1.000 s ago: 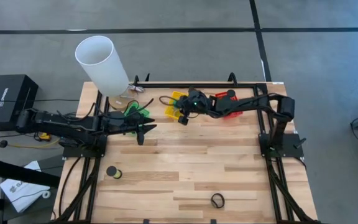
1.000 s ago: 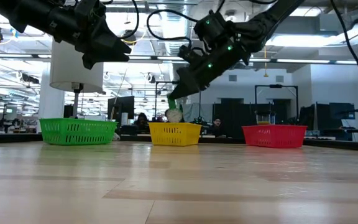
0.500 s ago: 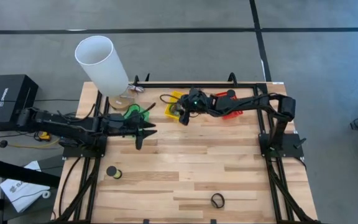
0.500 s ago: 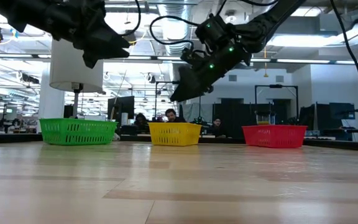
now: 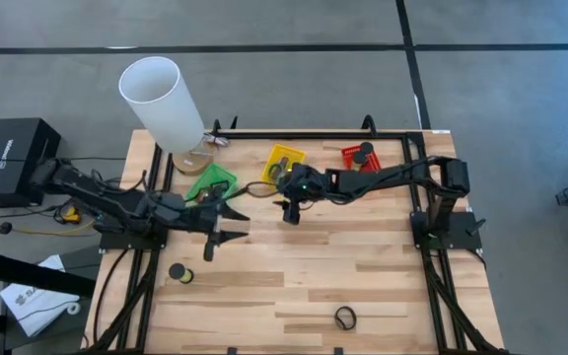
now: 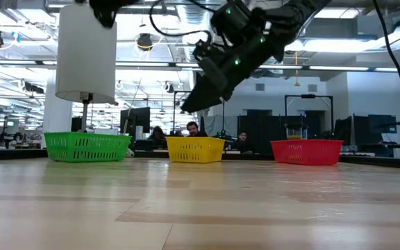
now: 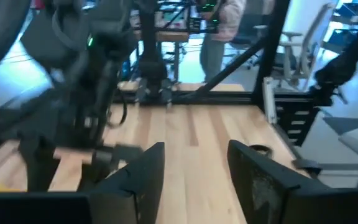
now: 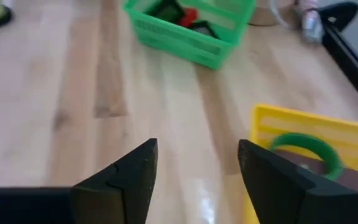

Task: Pick & Place Office items
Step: Put the yellow hourglass into the red bin

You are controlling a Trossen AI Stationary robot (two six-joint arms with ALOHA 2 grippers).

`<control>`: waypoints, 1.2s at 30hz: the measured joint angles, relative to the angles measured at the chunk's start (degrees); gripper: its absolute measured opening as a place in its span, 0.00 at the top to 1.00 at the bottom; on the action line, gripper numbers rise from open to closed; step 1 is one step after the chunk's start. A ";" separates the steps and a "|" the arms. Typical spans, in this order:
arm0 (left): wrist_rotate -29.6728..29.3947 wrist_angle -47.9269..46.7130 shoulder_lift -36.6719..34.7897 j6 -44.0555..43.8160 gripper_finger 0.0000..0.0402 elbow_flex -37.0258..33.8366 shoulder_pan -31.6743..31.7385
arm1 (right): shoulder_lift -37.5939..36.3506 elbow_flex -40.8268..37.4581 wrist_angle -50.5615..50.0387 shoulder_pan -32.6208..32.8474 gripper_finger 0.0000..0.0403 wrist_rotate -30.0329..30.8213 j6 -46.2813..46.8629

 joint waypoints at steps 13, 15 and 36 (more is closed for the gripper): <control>0.01 -49.49 14.35 -19.35 0.46 26.25 -6.81 | 0.00 5.19 -11.91 6.88 0.47 0.17 3.34; 1.71 -55.35 15.32 -25.14 0.46 26.55 -8.30 | 0.00 5.19 -14.00 7.53 0.47 0.18 5.48; 11.53 -74.49 16.08 -64.91 0.26 16.90 -22.43 | 0.05 5.19 -18.02 11.23 0.47 0.20 10.10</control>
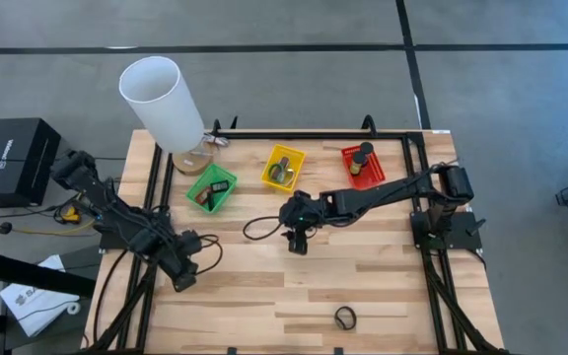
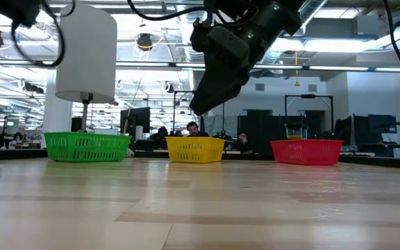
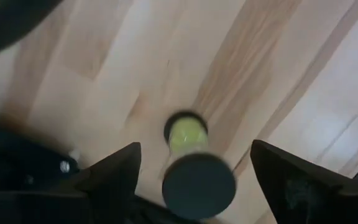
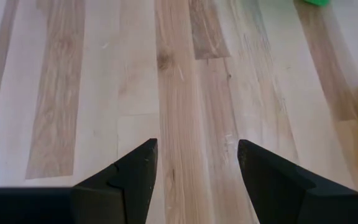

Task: Pick & Place Office items
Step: Put the yellow hourglass into the red bin

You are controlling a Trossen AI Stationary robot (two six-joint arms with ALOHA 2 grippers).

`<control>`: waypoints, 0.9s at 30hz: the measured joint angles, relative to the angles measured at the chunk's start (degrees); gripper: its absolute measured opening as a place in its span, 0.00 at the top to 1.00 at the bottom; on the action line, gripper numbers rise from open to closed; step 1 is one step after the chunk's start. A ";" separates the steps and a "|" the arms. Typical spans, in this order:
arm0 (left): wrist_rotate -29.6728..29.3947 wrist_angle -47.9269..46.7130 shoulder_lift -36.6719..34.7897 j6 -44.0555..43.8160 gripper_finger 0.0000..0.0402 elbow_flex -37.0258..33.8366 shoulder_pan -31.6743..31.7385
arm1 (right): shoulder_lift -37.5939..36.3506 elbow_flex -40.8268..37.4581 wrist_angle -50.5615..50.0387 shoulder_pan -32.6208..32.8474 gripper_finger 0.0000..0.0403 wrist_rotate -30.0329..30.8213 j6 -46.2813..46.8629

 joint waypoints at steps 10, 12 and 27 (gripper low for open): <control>4.29 1.95 0.00 -1.39 0.19 -4.85 -0.16 | 0.02 0.00 -0.02 -0.13 0.47 0.02 -0.02; 4.51 2.49 0.00 -1.41 0.19 -5.03 -0.16 | 0.02 0.00 -0.02 -0.15 0.47 0.02 -0.02; 8.71 3.86 -0.02 -4.11 0.19 -8.19 -0.91 | 0.01 0.00 -0.20 -0.13 0.47 0.02 -0.48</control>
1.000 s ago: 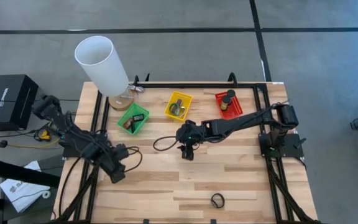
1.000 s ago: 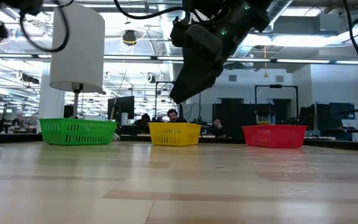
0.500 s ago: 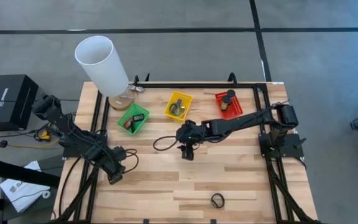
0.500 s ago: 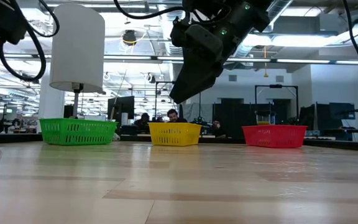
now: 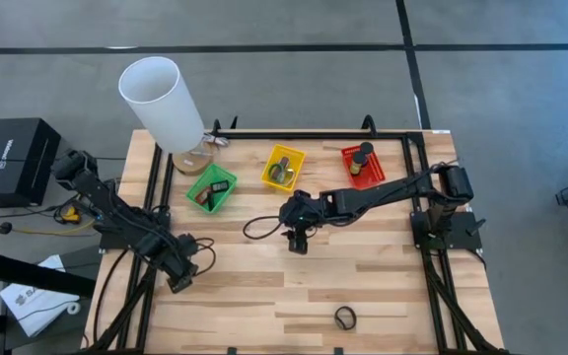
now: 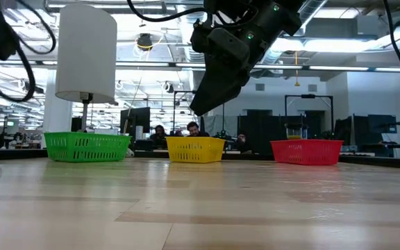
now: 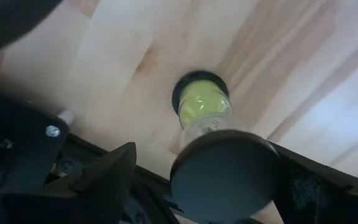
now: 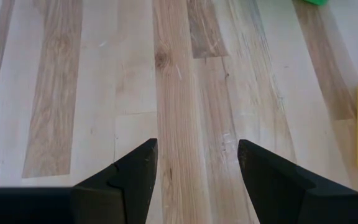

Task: Pick & Place Office items
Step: Put the yellow hourglass into the red bin

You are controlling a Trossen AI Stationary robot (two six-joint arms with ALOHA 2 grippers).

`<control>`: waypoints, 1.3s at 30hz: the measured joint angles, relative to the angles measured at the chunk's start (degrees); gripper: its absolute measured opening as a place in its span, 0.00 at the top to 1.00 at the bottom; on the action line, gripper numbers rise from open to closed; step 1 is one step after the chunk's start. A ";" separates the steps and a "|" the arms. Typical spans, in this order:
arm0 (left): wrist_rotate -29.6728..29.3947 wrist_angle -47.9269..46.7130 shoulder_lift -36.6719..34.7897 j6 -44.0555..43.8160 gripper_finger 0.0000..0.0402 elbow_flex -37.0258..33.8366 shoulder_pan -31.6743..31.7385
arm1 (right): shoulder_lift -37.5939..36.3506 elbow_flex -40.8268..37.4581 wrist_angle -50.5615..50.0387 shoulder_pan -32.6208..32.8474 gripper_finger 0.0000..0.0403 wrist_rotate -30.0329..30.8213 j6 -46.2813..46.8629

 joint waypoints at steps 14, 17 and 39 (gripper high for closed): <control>-0.35 1.73 0.00 -0.09 0.30 -1.22 0.04 | 0.01 0.00 0.00 0.04 0.47 0.00 0.00; 0.00 1.98 0.00 -0.09 0.35 -1.22 0.02 | 0.01 0.00 -0.23 0.04 0.47 0.00 0.00; -0.07 9.05 -0.04 -4.59 0.50 -1.07 1.47 | -24.33 -14.42 -14.19 0.59 0.47 -0.02 -4.11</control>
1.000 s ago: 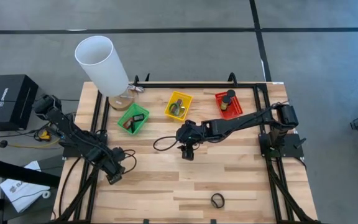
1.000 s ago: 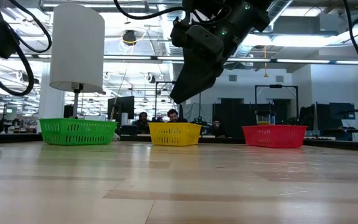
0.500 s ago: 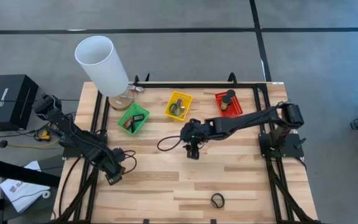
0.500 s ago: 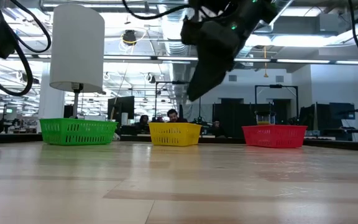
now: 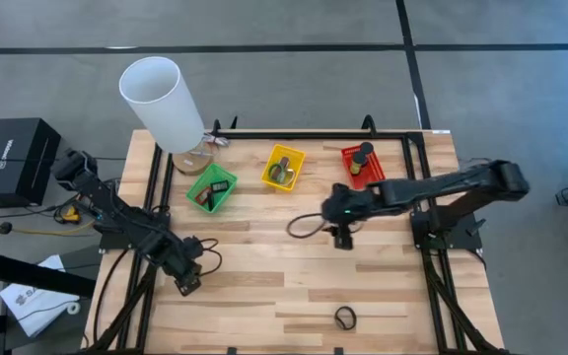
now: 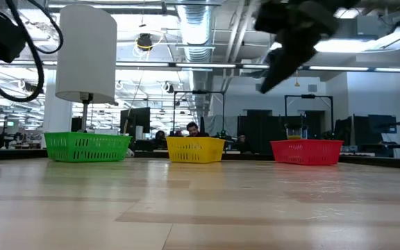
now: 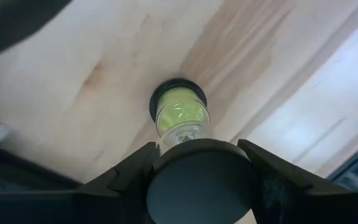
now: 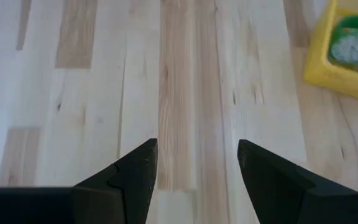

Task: Pick & Place Office items
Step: Put the yellow hourglass into the red bin

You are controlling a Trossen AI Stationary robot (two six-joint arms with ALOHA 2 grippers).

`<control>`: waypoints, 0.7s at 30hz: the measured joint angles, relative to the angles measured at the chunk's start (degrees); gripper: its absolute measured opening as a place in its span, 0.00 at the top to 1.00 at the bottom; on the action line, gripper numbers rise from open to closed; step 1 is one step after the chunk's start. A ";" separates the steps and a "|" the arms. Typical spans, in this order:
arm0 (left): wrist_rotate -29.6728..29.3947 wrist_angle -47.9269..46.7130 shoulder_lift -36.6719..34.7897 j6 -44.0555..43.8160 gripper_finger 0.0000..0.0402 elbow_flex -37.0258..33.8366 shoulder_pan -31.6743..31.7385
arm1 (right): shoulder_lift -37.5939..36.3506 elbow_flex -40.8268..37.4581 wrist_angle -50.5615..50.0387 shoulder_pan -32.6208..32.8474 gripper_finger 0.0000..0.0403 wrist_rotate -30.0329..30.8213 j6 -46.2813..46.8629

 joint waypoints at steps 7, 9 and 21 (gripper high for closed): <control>-1.64 6.23 0.00 1.46 0.49 0.00 2.82 | -15.53 -14.30 7.65 1.30 0.47 0.02 2.47; -2.88 8.32 0.00 3.20 0.49 0.25 4.04 | -19.25 -16.95 9.02 1.86 0.47 0.04 2.58; -11.18 17.36 2.64 32.37 0.50 13.55 19.94 | -30.25 -20.26 11.88 3.43 0.47 0.04 -2.18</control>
